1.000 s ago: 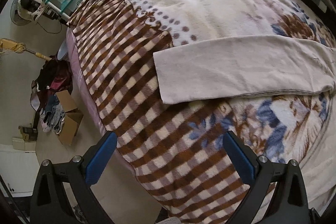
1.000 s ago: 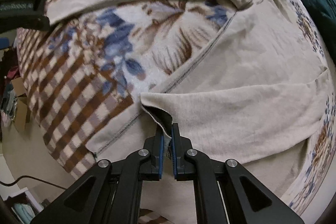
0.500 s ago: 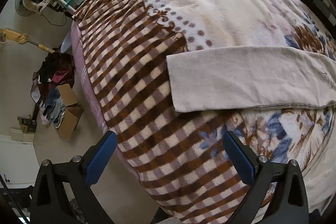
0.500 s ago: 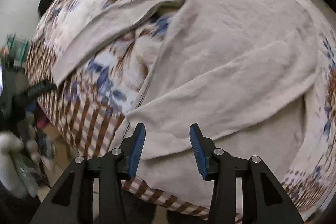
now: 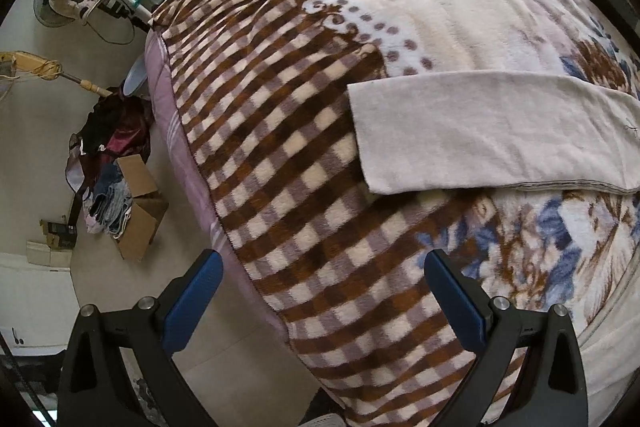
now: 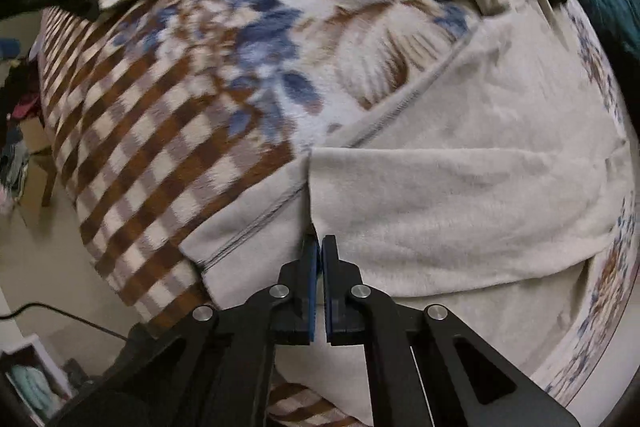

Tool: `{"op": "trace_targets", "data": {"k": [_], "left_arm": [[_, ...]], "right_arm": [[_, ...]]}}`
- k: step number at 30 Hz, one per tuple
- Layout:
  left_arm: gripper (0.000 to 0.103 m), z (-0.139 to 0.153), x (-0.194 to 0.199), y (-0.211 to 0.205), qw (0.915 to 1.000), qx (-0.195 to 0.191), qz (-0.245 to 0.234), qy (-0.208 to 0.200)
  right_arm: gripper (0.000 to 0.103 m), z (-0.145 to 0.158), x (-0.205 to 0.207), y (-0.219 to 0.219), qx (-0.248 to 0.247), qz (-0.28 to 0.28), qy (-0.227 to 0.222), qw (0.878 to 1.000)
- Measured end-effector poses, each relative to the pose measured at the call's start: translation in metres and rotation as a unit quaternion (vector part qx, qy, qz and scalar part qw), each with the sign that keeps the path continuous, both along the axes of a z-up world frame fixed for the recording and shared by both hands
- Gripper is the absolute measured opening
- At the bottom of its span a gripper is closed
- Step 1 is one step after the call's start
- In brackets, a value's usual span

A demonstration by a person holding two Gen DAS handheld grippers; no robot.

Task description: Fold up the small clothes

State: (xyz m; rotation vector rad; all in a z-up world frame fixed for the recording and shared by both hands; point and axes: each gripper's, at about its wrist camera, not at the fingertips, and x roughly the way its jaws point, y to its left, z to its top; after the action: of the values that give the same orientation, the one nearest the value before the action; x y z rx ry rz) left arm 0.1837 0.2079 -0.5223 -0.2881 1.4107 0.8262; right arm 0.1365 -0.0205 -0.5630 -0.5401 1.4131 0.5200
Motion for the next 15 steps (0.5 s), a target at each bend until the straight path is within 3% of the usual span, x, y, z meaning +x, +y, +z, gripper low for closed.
{"op": "trace_targets", "data": {"k": [7, 9, 12, 13, 15], "left_arm": [[0.103, 0.001, 0.003, 0.000, 1.0000, -0.001, 0.001, -0.007], [0.103, 0.001, 0.004, -0.001, 0.9999, -0.003, 0.000, -0.011], [0.103, 0.000, 0.007, -0.002, 0.9999, -0.006, 0.000, -0.014], [0.103, -0.001, 0.008, -0.002, 0.9999, -0.007, 0.000, -0.015], [0.103, -0.002, 0.009, -0.001, 0.9998, -0.011, 0.000, -0.018]], "right_arm": [[0.003, 0.004, -0.028, -0.006, 0.005, 0.028, 0.015, 0.999], [0.003, 0.001, -0.042, 0.012, 0.005, 0.040, 0.021, 0.999], [0.004, -0.002, -0.044, 0.004, 0.003, 0.016, 0.036, 0.999], [0.007, -0.007, -0.033, 0.017, 0.008, 0.005, 0.048, 0.999], [0.035, -0.001, -0.026, 0.007, 0.030, -0.030, 0.077, 0.996]]}}
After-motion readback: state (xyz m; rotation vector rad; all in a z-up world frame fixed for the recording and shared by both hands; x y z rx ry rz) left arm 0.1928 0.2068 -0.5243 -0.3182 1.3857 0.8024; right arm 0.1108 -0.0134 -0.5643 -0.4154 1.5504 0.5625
